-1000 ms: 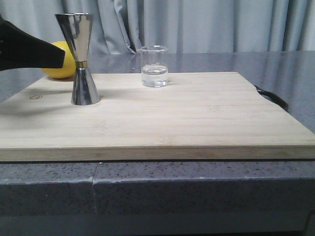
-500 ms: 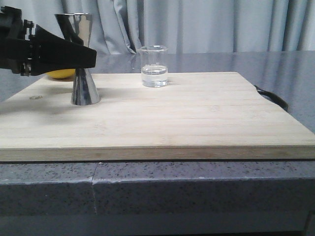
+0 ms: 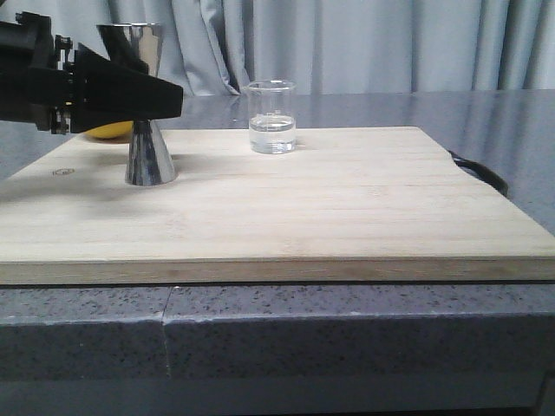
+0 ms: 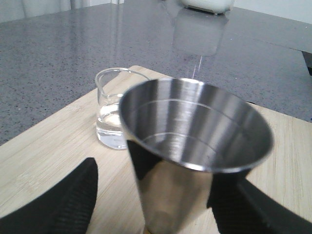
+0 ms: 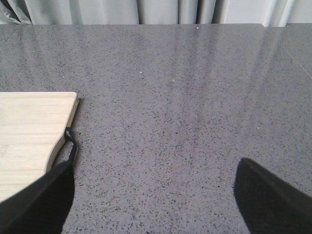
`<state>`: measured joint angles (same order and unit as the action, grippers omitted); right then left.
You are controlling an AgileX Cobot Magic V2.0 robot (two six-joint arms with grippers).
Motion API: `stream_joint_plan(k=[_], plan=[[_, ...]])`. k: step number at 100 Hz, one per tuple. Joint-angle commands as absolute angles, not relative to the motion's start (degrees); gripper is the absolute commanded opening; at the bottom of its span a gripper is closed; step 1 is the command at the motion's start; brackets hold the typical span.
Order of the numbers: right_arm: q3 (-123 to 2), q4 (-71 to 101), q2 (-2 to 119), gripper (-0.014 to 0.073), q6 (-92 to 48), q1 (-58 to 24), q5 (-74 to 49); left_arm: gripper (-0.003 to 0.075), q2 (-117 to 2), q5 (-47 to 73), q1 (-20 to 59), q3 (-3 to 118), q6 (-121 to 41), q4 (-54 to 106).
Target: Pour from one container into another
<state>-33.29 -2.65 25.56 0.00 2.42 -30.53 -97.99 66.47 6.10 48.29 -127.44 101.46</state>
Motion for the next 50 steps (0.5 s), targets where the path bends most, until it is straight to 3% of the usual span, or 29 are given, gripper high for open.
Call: stream_joint_plan(k=[1,28,50], plan=[[-35.3,-3.4,26.4,0.0597,0.0,2.9,-26.7,0.0438,-96.1,72.0,6.5,49.9,-127.7,106.8],[-35.3,-3.4,26.4,0.0597,-0.3,2.9,-26.7,0.0288,-96.1,72.0,6.5,49.9,-127.7,106.8],[-35.3,-3.4,26.4,0.0597,-0.3,2.9,-26.7,0.0274,-95.9,72.0,6.5,49.9,-127.1,106.8]])
